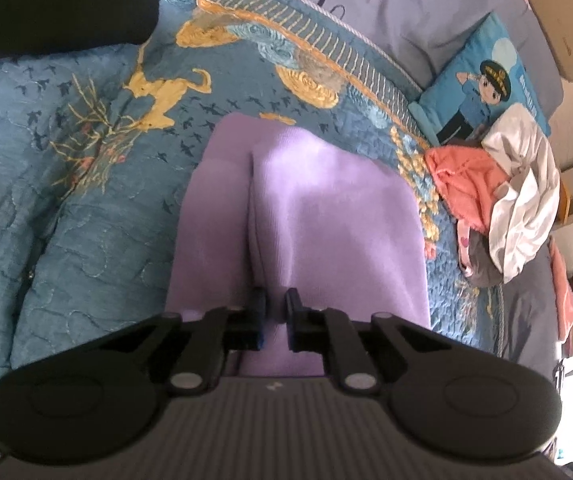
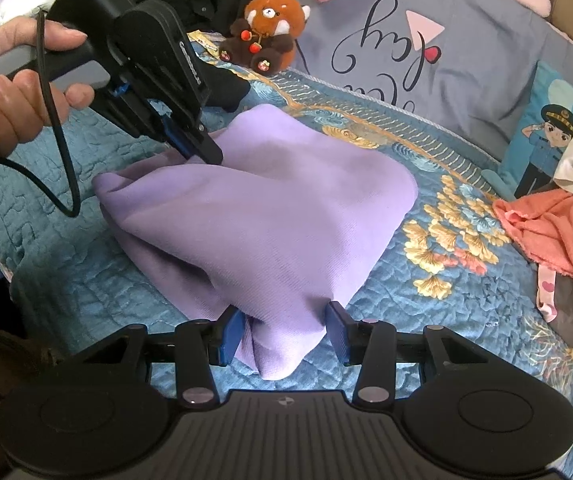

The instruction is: Fold clothes

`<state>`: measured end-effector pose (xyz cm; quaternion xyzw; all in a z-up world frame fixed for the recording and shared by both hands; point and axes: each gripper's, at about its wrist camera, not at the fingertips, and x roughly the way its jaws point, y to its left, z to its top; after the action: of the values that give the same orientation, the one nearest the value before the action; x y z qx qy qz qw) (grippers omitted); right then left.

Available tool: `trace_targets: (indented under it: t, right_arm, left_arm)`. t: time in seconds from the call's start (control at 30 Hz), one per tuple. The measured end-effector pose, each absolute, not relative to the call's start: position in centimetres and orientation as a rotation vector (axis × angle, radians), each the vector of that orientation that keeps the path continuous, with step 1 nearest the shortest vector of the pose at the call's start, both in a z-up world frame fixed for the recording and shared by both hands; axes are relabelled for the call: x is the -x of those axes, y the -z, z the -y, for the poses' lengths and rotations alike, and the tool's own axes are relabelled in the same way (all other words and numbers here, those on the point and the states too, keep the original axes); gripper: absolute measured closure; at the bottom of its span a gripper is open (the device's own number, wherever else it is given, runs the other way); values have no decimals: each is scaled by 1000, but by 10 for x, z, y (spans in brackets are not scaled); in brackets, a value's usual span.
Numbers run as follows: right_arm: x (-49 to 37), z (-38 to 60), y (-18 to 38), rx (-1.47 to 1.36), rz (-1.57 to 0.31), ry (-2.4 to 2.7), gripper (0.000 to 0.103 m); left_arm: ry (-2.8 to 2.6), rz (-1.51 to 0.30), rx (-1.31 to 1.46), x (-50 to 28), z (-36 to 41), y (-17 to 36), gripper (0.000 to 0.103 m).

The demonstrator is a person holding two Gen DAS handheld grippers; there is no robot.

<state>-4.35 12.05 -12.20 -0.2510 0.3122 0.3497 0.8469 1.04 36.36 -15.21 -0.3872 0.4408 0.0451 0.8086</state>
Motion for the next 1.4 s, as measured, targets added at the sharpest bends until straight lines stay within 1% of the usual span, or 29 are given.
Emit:
trace_targets:
  t: [0.17,0.23,0.3,0.33,0.37,0.47,0.67,0.8,0.83,0.9,1.07,1.27,1.3,1.4]
  right_arm:
    - [43,-119,122,520,-662,-735,61]
    - [43,-119,122,512,-665,-730,65]
    - [42,-118,122,506,-669,-730,65]
    - [42,-118,122,504,-669,-730,66]
    - [42,-118,122,505,-671,-728,67]
    - [42,-118,122,510,-666,-723,75]
    - [47,-117,118,555,-630,-695,83]
    - [46,-113,115,555,-643,-651,84]
    - [46,-111,115,547,-652,-643,84]
    - [43,-109,119,532,-689,-625,85]
    - [36,-98,130,476,-776,-599,88]
    - [33,-81,123,356,-824,-666,89]
    - [34,-77,119,335,-815,-676,89]
    - [40,-70,103,308,-759,-716,89]
  left_arm:
    - [-110,-886,866,0,-372,146,93]
    - [-116,-863,881,5,-375,144,94]
    - [-126,-840,895,8,-380,142,97]
    - [-131,-830,902,10,-382,141,97]
    - [-139,-821,906,12,-384,140,100]
    - [-144,-819,922,15,-390,141,100]
    - [-56,-807,908,28,-384,131,100]
    - [0,-845,908,38,-366,134,100]
    - [28,-856,903,39,-359,134,99]
    - [85,-869,866,37,-342,132,93]
    - [159,-925,758,28,-304,131,92]
    - [-39,-1103,545,18,-286,147,91]
    - [-66,-1109,551,19,-289,149,89]
    - [-92,-1080,632,26,-303,148,89]
